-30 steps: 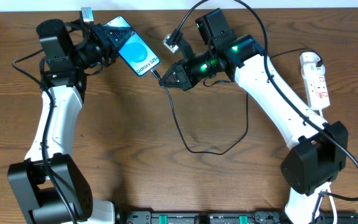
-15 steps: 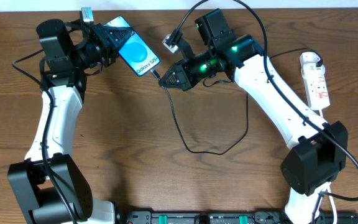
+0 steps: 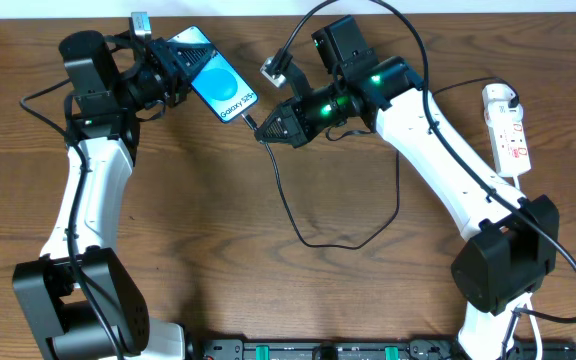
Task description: Plug charger to phone and switch on socket
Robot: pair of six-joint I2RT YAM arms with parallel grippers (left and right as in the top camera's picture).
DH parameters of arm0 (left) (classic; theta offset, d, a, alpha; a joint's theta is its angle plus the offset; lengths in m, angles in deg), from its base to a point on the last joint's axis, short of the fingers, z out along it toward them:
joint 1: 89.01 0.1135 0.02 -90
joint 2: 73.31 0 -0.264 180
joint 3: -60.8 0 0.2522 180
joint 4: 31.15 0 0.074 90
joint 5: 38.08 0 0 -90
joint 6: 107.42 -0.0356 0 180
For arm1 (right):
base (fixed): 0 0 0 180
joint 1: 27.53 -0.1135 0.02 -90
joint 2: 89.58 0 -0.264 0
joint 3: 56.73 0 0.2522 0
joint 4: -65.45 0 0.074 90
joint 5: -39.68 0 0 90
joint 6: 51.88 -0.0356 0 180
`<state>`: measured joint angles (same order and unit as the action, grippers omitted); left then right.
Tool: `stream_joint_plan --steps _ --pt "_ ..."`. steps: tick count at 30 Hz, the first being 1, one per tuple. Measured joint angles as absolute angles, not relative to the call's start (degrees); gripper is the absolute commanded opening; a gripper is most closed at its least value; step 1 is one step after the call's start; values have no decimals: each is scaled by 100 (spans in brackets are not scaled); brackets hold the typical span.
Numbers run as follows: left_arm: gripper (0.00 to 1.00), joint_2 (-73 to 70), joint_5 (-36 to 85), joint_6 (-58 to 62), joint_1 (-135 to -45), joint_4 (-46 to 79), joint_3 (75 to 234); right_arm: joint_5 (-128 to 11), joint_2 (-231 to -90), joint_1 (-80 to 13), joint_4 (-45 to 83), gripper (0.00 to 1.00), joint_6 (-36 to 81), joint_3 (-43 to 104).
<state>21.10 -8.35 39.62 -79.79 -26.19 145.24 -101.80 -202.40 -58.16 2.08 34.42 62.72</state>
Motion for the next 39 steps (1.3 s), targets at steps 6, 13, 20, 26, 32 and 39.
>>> stream_joint_plan --steps 6,13,20,26,32,39 --pt "7 2110 -833 3962 -7979 -2621 14524 -10171 -20240 -5814 265 1 3420 6272" --pt "7 2110 -817 3964 -7970 -2621 14524 -10171 -20240 -5814 326 1 3359 6272" --pt "7 2110 -809 3975 -7975 -2626 14524 -10171 -20240 -5816 344 1 3313 6272" --pt "7 2110 -772 3975 -8014 -2639 14524 -10171 -20240 -5814 335 1 3308 6272" --pt "7 2110 -769 3977 -8023 -2641 14524 -10171 -20240 -5816 335 1 3308 6272" --pt "7 2110 -750 3977 -8058 -2641 14524 -10173 -20240 -5816 333 1 3300 6272"
